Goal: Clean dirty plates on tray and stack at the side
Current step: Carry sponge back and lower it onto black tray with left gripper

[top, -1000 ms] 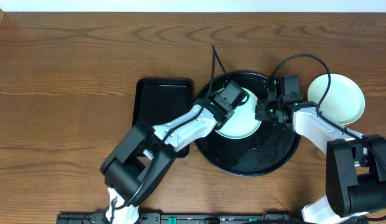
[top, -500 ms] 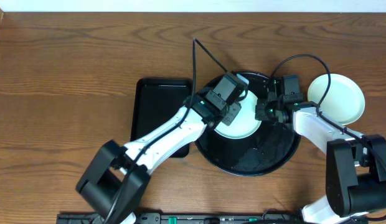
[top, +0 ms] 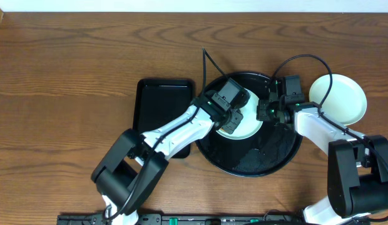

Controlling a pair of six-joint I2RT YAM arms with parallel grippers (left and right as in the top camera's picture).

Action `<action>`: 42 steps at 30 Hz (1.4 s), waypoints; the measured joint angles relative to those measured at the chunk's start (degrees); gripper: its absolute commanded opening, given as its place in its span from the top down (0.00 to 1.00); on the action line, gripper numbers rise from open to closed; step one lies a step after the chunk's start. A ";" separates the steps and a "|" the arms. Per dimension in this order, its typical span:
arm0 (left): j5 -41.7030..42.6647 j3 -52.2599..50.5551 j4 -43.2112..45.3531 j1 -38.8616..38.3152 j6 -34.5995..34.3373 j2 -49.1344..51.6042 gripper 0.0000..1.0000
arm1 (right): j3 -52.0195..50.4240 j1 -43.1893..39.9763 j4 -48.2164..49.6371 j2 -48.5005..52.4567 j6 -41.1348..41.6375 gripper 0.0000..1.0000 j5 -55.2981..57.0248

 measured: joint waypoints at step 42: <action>-19.96 -0.87 7.58 -0.31 9.14 4.48 0.92 | 0.00 0.00 0.04 0.02 0.00 0.99 -0.02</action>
